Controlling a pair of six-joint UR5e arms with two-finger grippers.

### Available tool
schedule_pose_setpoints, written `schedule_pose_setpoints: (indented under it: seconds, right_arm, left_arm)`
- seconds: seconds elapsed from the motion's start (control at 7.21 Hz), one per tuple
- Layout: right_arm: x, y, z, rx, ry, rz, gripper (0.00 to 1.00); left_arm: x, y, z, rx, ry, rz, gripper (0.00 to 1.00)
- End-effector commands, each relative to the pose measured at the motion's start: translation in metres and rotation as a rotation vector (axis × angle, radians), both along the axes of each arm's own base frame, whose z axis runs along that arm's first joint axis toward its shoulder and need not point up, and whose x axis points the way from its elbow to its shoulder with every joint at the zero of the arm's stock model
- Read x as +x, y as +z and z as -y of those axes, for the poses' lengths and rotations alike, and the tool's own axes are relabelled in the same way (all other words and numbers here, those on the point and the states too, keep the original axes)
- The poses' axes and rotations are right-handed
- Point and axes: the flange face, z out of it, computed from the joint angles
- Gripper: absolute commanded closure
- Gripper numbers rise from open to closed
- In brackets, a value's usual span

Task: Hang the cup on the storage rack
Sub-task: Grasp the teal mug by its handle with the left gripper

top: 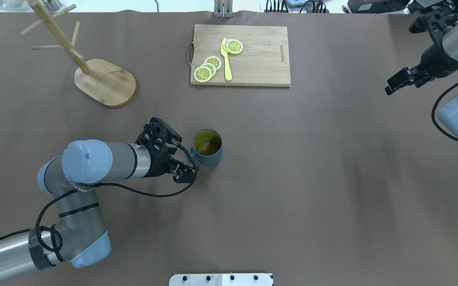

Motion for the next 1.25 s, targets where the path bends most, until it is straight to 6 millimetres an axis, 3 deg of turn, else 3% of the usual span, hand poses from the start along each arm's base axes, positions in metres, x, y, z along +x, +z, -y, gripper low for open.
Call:
schedule_pose_setpoints:
  seconds: [0.0,0.28,0.69,0.83,0.97,1.11]
  right_arm:
    - [0.007,-0.006,-0.004,0.014,0.005,0.008,0.00]
    - [0.010,-0.011,-0.009,0.025,0.007,0.013,0.00]
    - [0.012,-0.013,-0.010,0.028,0.009,0.016,0.00]
    - [0.013,-0.013,-0.010,0.025,0.006,0.024,0.00]
    - [0.014,-0.014,-0.010,0.023,0.005,0.028,0.00]
    - [0.014,-0.014,-0.010,0.024,0.005,0.029,0.00]
  left_arm:
    - [0.012,0.012,0.004,0.019,-0.003,-0.048,0.03]
    - [0.024,0.024,0.002,0.032,-0.050,-0.022,0.07]
    - [0.027,0.031,0.003,0.031,-0.051,-0.015,0.34]
    - [0.027,0.029,0.003,0.030,-0.052,-0.019,0.52]
    - [0.026,0.026,0.003,0.026,-0.052,-0.027,0.78]
    - [0.026,0.027,0.002,0.026,-0.046,-0.026,0.98]
